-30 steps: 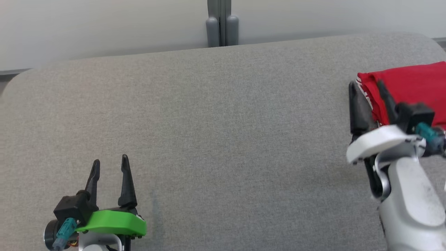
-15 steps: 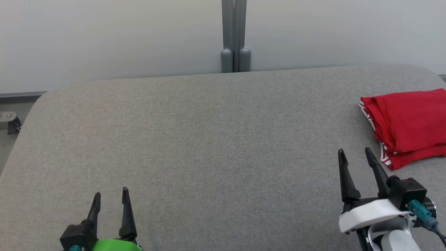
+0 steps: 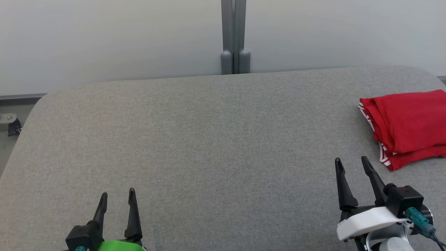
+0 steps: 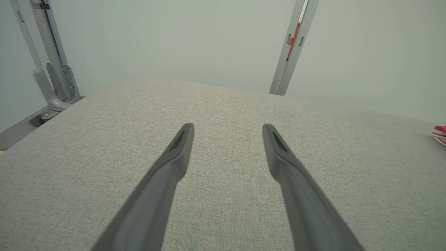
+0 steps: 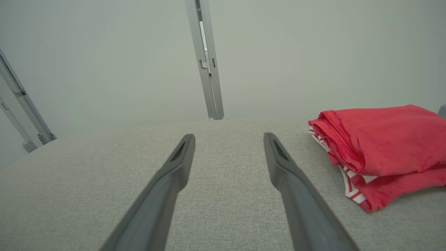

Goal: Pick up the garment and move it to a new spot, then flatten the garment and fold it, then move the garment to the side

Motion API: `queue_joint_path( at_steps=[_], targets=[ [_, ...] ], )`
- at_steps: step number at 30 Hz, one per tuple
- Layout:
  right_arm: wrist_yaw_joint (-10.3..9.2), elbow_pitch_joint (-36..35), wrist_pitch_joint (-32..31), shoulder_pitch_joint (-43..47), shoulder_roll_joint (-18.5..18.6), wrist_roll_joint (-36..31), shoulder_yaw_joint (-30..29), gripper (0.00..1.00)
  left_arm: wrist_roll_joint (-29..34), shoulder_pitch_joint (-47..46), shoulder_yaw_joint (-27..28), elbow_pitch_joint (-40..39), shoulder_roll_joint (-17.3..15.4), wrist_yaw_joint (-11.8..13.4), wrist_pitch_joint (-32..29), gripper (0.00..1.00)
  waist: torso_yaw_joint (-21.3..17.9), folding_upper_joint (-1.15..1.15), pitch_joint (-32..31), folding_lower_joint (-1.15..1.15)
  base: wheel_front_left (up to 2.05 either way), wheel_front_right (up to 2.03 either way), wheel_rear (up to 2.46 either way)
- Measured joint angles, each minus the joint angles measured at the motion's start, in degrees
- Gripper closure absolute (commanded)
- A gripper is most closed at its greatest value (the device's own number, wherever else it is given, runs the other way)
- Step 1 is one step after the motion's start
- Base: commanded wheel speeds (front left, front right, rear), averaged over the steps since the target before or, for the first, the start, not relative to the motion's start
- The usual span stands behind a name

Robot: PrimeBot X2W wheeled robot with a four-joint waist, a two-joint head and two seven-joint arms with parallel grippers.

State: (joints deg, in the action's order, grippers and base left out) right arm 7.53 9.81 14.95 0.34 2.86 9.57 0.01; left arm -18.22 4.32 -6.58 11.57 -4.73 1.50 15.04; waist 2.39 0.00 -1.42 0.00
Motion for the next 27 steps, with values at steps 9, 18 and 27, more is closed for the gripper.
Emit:
queue_joint_path(
  at_steps=[9,18,27],
  targets=[
    [0.01,1.05,0.01,0.35,-0.16,0.00,-0.21,1.00,0.69,0.10,0.45,0.97,0.54,-0.42,-0.10,1.00,0.24,0.00,0.23,0.00,0.00,0.00,0.00],
    [0.01,3.08,-1.89,1.44,-0.44,6.20,-0.59,1.00,-4.91,0.10,1.19,3.00,0.66,-0.99,-2.26,1.00,0.11,0.00,0.30,0.00,0.00,0.00,0.00],
    [0.01,3.16,-4.32,0.86,-0.44,15.67,-1.26,1.00,-13.55,-0.43,2.70,2.99,0.81,-1.96,-4.48,1.00,-0.08,0.00,0.39,0.00,0.00,0.00,0.00]
  ],
)
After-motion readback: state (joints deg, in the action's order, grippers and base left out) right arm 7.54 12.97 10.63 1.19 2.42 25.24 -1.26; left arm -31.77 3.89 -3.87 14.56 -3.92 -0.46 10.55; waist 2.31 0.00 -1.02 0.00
